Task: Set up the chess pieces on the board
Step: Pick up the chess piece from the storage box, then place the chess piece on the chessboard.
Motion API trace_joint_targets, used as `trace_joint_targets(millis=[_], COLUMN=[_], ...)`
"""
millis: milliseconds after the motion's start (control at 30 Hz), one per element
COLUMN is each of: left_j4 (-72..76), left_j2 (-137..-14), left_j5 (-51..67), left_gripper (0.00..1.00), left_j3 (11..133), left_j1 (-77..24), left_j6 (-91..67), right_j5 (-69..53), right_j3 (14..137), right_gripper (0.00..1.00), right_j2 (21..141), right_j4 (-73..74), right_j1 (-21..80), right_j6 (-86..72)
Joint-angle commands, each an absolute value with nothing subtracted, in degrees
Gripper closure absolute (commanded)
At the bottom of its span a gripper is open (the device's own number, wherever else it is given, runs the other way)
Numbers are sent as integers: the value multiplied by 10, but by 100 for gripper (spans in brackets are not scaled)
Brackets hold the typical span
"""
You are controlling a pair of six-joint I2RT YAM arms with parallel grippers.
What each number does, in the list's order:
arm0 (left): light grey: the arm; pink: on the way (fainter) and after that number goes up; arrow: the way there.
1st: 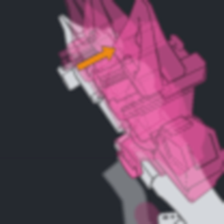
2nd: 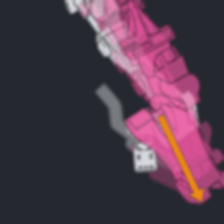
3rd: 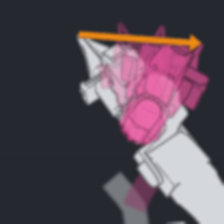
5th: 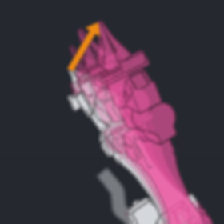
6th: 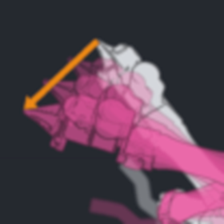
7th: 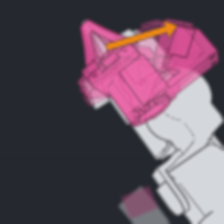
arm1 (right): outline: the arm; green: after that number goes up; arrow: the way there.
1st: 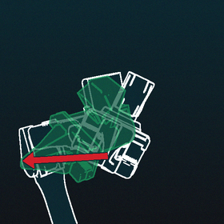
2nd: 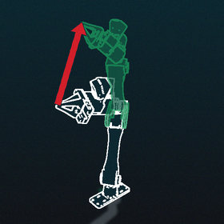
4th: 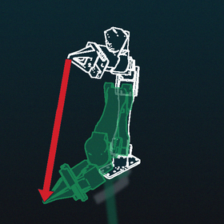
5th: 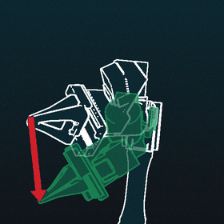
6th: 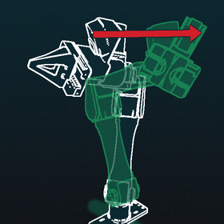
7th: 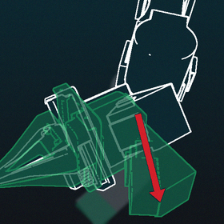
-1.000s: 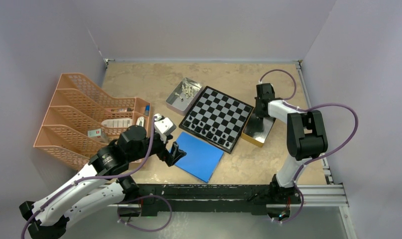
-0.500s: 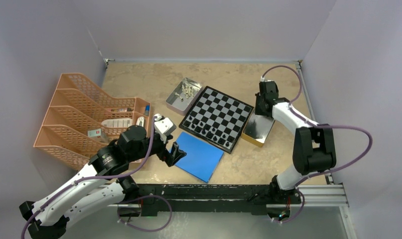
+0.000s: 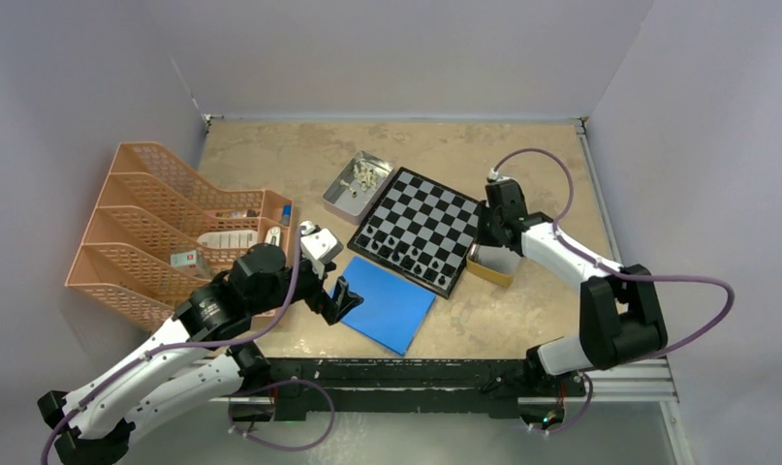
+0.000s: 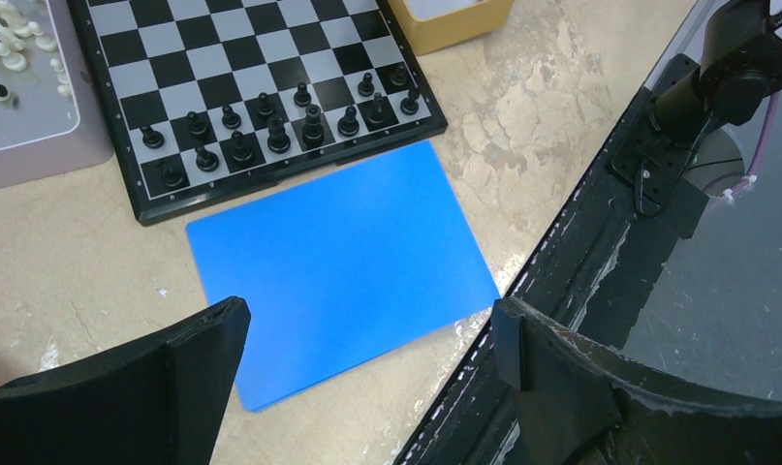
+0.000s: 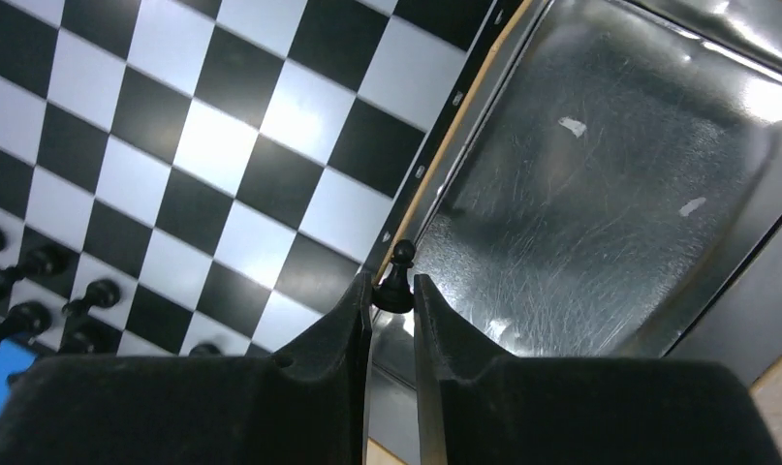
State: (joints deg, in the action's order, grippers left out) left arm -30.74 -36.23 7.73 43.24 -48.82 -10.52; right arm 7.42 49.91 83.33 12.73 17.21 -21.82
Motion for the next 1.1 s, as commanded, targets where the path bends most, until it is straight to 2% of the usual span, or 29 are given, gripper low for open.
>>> trace_joint_targets(millis=[0,233,533,733,900,1067], left_j4=[-281,-282,-285,-291,-287,-281], left_j2=[-354,-350,-346,-385,-452,-551], left_j5=[83,84,62,88,98,172], left_gripper=[3,3,0,0,2,12], left_j3=[434,434,437,462,514,583], left_j1=[-487,-487,-487,-487,-484,-422], left_j6=[-110,-106,-133,-167,-183,-194], right_j5=[48,57,45,-64,-86,-64], right_j3=[467,457,518,494,462,443], right_gripper=[86,88,87,86,87,87], right_j2=[787,730,688,661,664,680], right_j4=[132,137,143,25,-93,-199], right_j1=[179,179,179,194,250,325], right_j6=[-272,-292,-238,-161,-107,-68])
